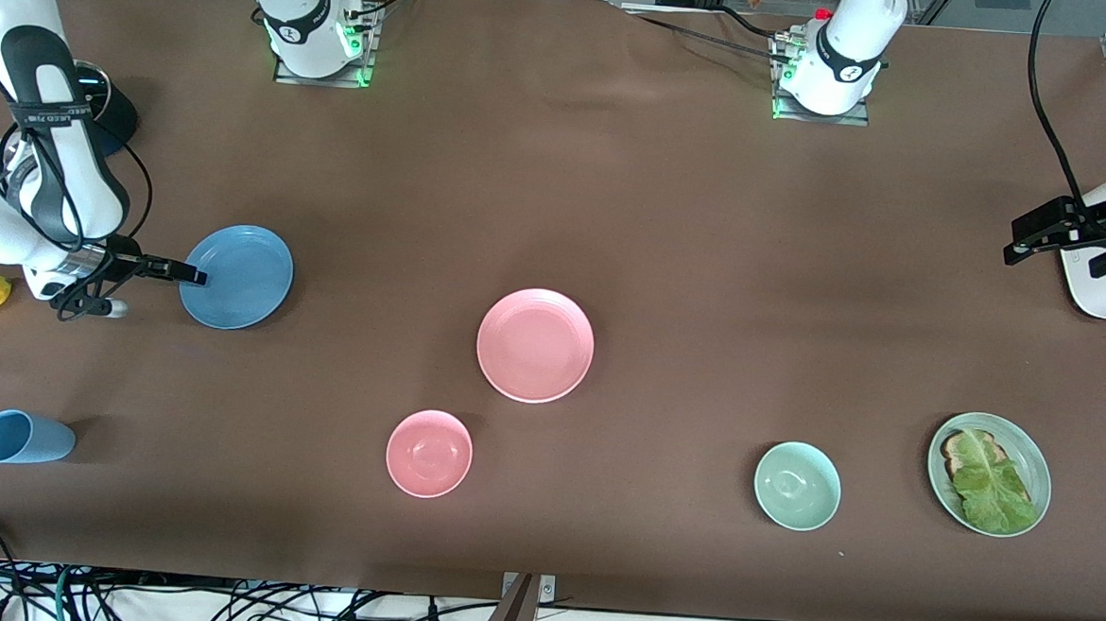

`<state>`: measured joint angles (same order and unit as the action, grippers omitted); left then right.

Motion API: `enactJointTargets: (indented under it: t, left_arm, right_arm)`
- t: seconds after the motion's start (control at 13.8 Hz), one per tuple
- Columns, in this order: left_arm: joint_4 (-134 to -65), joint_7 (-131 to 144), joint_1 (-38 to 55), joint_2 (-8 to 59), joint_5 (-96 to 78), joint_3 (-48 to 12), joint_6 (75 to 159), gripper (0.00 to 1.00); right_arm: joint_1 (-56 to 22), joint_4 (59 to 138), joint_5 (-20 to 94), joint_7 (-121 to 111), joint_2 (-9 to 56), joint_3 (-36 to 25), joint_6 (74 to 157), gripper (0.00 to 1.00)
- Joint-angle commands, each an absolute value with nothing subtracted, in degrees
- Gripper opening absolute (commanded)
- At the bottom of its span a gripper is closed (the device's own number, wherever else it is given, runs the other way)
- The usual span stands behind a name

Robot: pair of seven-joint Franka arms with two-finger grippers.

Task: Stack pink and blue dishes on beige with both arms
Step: 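Move the right gripper down to the rim of the blue plate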

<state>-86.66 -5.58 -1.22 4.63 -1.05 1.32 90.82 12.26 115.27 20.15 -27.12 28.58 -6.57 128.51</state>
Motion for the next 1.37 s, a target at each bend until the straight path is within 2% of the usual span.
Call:
enactJointTargets:
  t: [0.0, 0.22, 0.36, 0.51, 0.8, 1.01, 1.3]
  left_arm:
    - [-87.19, -2.99, -0.88, 3.52, 0.53, 0.7, 89.91, 1.0]
    - [-87.19, -2.9, -0.88, 3.52, -0.08, 0.79, 89.82, 1.0]
    - [-87.28, -2.99, -1.05, 3.43, -0.44, 0.97, 89.48, 1.0]
    - [-87.19, -2.99, -1.49, 3.43, -2.88, 1.23, 89.21, 1.0]
    - [-87.19, -3.08, -1.32, 3.43, -12.92, 4.75, 89.12, 1.0]
    - [-87.45, -3.34, -0.44, 3.43, -8.02, 3.7, 89.03, 1.0]
    - [-87.8, -3.52, 0.79, 3.51, -2.72, 1.14, 89.03, 1.0]
  right_arm:
    - [13.54, 113.91, 22.06, -29.79, 29.79, -5.89, 128.41, 0.53]
    - [13.8, 113.91, 21.97, -29.97, 29.79, -5.89, 128.23, 0.24]
    - [13.89, 113.82, 22.06, -30.93, 30.93, -5.89, 128.32, 0.15]
    - [13.8, 113.38, 22.06, -31.03, 30.94, -5.89, 127.97, 0.0]
    - [13.45, 111.37, 21.97, -30.94, 30.68, -5.71, 126.4, 0.0]
    - [13.18, 105.84, 21.97, -30.32, 30.5, -5.62, 116.49, 0.0]
    - [10.56, 101.35, 21.45, -23.5, 29.1, -5.36, 109.18, 0.0]
